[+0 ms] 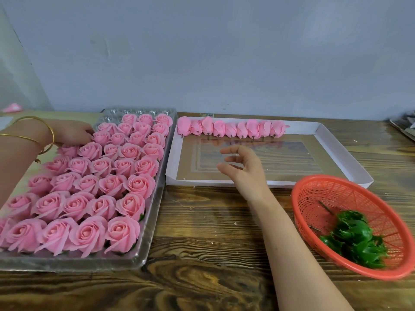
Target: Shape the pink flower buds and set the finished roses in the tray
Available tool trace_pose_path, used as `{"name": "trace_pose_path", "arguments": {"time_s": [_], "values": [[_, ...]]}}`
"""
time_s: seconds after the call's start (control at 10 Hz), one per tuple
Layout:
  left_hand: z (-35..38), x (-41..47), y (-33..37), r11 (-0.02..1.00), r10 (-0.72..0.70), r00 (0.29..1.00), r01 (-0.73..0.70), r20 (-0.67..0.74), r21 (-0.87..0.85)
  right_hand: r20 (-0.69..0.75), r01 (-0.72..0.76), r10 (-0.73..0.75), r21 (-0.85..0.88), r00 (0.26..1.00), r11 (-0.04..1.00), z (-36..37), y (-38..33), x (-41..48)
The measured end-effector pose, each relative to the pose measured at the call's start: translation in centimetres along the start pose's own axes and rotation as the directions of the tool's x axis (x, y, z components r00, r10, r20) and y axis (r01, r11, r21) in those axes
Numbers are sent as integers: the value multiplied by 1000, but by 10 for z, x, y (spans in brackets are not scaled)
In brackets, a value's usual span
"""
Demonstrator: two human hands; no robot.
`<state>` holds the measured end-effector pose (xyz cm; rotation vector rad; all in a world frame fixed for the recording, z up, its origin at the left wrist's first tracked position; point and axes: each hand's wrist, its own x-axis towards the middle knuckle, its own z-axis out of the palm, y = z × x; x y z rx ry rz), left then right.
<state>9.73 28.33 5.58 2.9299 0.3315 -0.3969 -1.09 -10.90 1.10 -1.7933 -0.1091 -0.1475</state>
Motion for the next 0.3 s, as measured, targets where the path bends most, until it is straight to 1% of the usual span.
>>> {"name": "trace_pose_path", "arguments": {"time_s": [0.1, 0.2, 0.3], "values": [[-6, -5, -2, 995, -51, 999, 51, 10, -82, -14, 6, -6, 12, 1000, 1000, -1, -2, 0], [-12, -4, -7, 972, -110, 991, 124, 81, -199, -32, 37, -36, 40, 999, 998, -3, -5, 1], [-28, -9, -6, 967, -111, 994, 107, -5, -231, -80, 51, -41, 128, 996, 991, -6, -11, 0]]}}
